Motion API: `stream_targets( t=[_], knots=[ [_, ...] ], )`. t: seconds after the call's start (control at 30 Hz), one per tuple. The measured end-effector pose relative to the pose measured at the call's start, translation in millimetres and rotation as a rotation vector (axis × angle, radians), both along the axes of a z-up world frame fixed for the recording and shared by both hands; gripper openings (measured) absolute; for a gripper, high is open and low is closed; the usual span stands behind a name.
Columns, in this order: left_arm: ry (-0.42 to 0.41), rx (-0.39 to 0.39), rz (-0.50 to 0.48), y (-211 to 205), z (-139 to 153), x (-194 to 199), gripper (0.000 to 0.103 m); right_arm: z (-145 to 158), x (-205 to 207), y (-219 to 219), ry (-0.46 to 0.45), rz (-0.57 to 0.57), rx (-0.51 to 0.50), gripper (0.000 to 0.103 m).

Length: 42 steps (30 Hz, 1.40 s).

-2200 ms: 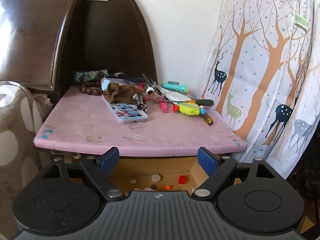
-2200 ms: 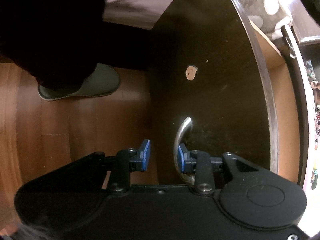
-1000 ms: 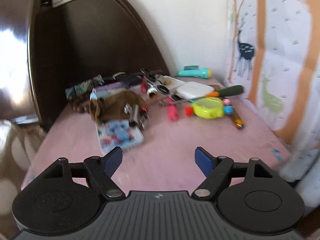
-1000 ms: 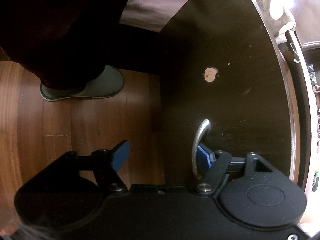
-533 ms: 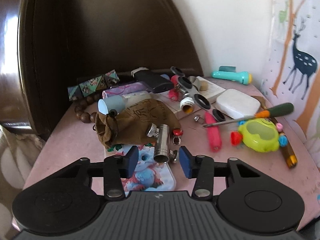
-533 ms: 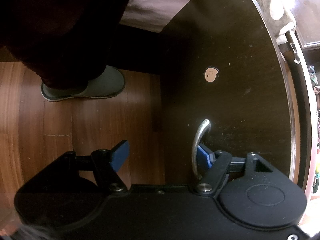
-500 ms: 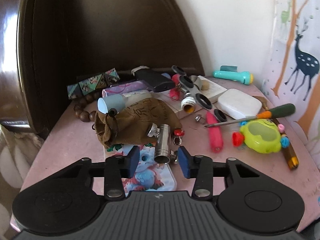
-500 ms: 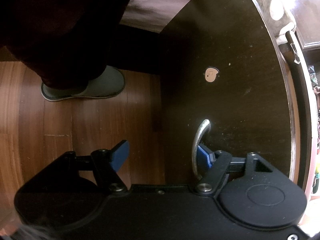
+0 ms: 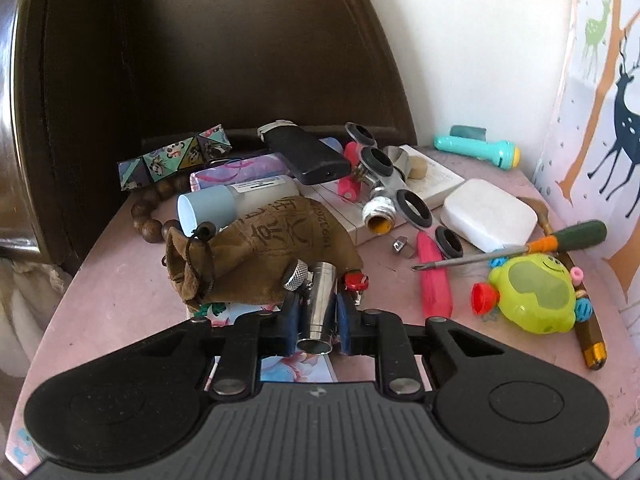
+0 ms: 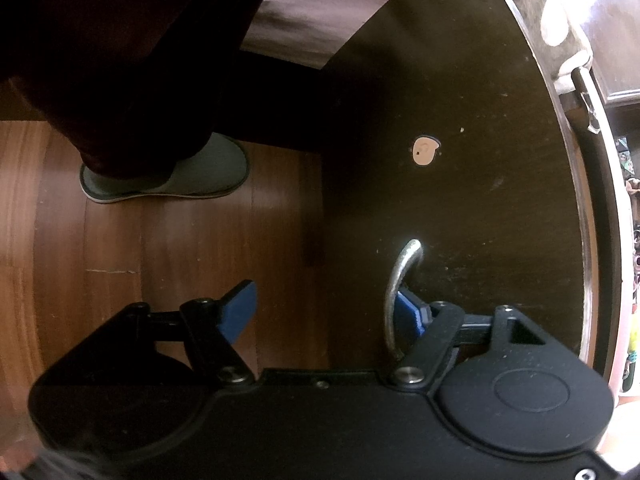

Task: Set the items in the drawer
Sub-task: 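Lift the silver cylinder with the left gripper and carry it over the open drawer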

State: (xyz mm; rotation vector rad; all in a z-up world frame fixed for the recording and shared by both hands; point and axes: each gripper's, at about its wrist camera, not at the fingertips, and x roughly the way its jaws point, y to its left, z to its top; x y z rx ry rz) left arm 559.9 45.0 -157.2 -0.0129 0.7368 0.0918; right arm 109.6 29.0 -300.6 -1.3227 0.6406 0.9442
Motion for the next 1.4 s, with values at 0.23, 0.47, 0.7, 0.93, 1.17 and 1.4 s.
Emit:
stream_targets(
  t=[0.23, 0.47, 0.7, 0.93, 1.17, 1.4],
  knots=[
    [-0.026, 0.007, -0.018, 1.7, 14.0, -20.8, 0.017, -0.4, 0.1, 1.4, -0.001, -0.001, -0.003, 0.075],
    [-0.064, 0.004, -0.063, -1.8, 36.5, -58.0, 0.017, -1.2, -0.4, 1.2, -0.004, 0.004, -0.004, 0.076],
    [-0.100, -0.041, -0.115, -4.7, 50.9, -108.5, 0.017, -1.1, 0.0, 1.5, -0.004, 0.002, -0.005, 0.076],
    [-0.117, -0.044, -0.172, -11.0, 44.6, -162.0, 0.017, -2.3, -0.5, 2.1, -0.004, 0.001, -0.005, 0.079],
    [-0.075, -0.019, -0.367, -32.2, 25.4, -199.1, 0.017, -4.5, -0.5, 3.0, -0.003, -0.001, -0.007, 0.083],
    [0.079, 0.085, -0.517, -57.1, -30.3, -195.3, 0.017, -5.7, -1.6, 3.2, -0.004, 0.000, -0.010, 0.084]
  ],
)
